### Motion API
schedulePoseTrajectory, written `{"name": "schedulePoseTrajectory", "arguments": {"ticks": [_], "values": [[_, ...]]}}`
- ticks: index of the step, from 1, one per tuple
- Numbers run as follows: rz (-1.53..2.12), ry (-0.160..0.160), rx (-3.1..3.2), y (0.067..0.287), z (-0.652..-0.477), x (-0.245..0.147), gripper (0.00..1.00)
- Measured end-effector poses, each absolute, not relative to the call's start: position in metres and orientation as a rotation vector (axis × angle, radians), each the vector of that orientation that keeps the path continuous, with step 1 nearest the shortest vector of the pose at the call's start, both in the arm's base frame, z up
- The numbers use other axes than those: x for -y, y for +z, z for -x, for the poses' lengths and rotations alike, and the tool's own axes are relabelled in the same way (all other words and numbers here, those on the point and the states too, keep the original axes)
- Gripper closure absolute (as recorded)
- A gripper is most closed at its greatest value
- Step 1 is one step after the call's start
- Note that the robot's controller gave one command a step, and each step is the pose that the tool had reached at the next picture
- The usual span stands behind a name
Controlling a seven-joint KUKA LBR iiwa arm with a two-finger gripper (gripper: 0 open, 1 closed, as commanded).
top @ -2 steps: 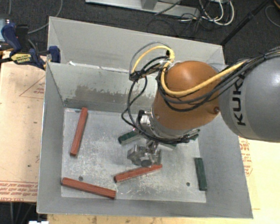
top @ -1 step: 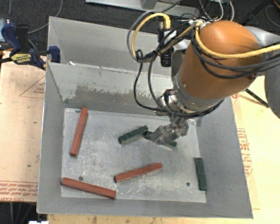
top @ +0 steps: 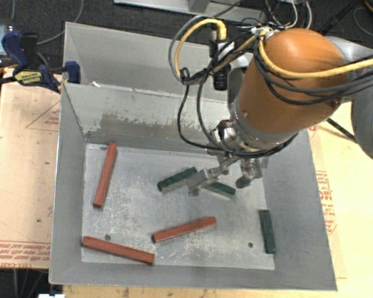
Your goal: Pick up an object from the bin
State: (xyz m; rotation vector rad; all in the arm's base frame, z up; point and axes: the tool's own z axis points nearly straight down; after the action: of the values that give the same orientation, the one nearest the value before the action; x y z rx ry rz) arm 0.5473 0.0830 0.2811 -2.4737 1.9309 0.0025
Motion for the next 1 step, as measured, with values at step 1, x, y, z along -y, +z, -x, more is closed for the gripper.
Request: {"name": "schedulePoseTrajectory", "arguments": {"ticks": [1], "values": [[2.772,0.008,-1.48,0.2148,-0.5603,-0.0846,0.0]]}}
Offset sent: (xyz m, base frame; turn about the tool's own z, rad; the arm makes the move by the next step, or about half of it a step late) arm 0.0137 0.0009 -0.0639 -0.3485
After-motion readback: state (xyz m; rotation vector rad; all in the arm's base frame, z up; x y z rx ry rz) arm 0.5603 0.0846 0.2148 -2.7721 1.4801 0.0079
